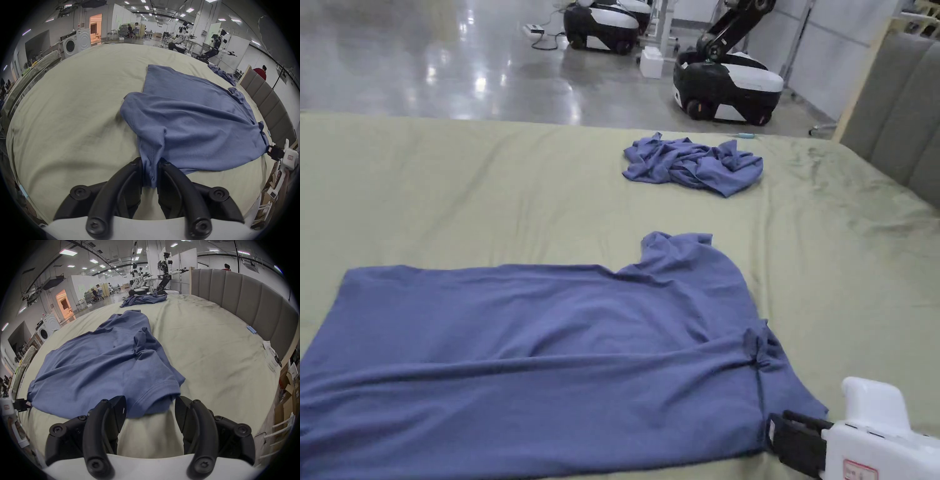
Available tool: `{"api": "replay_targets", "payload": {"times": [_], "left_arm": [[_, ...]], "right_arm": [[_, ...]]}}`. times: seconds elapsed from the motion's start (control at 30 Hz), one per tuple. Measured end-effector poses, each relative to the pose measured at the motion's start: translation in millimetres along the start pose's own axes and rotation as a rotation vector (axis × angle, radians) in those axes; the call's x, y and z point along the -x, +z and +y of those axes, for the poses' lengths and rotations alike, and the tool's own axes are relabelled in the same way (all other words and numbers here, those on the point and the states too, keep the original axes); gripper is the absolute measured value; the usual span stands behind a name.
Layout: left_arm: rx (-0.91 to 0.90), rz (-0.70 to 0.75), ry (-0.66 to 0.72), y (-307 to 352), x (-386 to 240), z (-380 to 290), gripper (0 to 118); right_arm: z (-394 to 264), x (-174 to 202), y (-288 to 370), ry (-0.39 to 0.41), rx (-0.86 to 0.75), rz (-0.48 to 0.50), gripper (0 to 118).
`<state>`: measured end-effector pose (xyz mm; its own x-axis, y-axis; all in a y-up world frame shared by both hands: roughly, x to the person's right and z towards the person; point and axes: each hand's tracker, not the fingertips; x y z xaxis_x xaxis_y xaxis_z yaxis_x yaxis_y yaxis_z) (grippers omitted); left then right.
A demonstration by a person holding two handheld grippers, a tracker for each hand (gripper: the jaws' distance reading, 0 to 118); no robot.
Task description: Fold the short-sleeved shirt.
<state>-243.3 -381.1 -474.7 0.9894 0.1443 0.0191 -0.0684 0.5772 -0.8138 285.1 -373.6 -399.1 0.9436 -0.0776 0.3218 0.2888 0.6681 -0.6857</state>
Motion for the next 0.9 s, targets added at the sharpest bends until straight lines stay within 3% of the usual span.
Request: {"api": "replay_targets", "payload": {"times": [0.07,0.1,0.13,0.17,0.2,0.27,0.37,0.57,0.73,0.9], "left_arm": [[0.002,-0.003,0.0,1,-1,0,17],[0.002,-0.007,0.002,2,-1,-1,17],[0.003,-0.01,0.007,3,0,1,17],[0.003,-0.012,0.015,4,-1,1,17],[0.002,-0.013,0.022,6,-2,1,17],[-0.005,-0.01,0.026,10,-2,2,16],[-0.044,-0.012,0.031,27,-5,1,15],[-0.13,-0.028,-0.011,87,-7,-1,15],[-0.088,0.054,-0.062,106,1,-35,15],[0.012,0.055,0.014,92,12,-80,15]], "right_arm": [[4,3,-14,0.014,0.034,-0.004,67],[6,1,-21,0.025,0.048,0.0,58],[7,0,-25,0.033,0.059,0.02,33],[8,1,-25,0.027,0.072,0.094,19],[9,5,-23,-0.009,0.061,0.13,18],[13,5,-21,0.039,0.077,0.061,18],[16,1,-2,0.068,0.053,0.071,18],[12,-16,65,0.028,-0.008,0.101,16],[-24,-35,98,-0.015,0.019,0.06,16],[-68,-43,94,-0.035,0.111,0.028,15]]}}
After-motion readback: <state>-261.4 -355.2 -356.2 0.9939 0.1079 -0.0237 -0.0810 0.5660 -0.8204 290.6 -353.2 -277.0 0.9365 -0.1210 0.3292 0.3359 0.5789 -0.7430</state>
